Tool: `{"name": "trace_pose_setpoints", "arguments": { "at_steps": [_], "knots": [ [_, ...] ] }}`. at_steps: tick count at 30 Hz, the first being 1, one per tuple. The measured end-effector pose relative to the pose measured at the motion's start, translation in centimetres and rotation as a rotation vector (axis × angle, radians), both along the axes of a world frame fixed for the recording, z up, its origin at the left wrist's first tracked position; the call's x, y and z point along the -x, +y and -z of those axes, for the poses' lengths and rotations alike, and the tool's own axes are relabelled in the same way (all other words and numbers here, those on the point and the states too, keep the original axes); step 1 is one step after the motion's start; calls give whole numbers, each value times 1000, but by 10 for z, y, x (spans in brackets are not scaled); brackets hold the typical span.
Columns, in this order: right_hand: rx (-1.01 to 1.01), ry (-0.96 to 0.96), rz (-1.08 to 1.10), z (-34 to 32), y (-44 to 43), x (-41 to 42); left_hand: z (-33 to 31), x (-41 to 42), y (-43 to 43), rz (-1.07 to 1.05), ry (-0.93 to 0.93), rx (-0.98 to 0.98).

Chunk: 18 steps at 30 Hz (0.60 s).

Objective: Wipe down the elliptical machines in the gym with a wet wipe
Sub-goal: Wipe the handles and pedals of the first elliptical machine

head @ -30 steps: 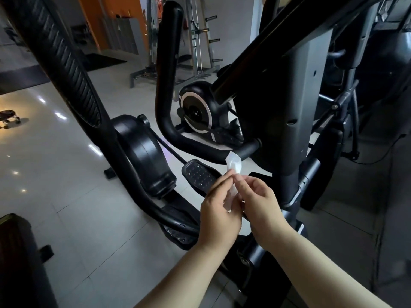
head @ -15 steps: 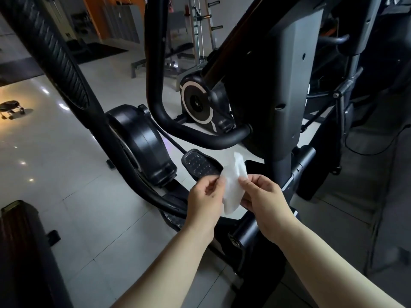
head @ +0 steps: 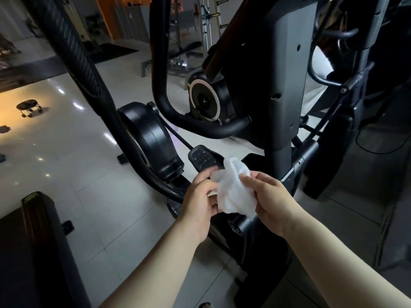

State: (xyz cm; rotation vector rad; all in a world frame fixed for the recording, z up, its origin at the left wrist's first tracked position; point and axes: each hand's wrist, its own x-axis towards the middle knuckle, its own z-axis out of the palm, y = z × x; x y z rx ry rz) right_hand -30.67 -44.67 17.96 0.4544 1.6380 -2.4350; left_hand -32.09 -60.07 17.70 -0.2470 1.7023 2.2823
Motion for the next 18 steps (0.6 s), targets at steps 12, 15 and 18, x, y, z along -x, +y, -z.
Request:
{"name": "trace_pose_setpoints", "arguments": {
  "at_steps": [12, 15, 18],
  "knots": [
    [-338, 243, -55, 9, -2, -20, 10, -26, -12, -5, 398, 317],
    [-430, 328, -76, 11, 3, -22, 10, -26, -12, -72, 426, 321],
    [-625, 378, -174, 10, 8, -23, 9, -22, -17, -93, 421, 292]
  ]
}}
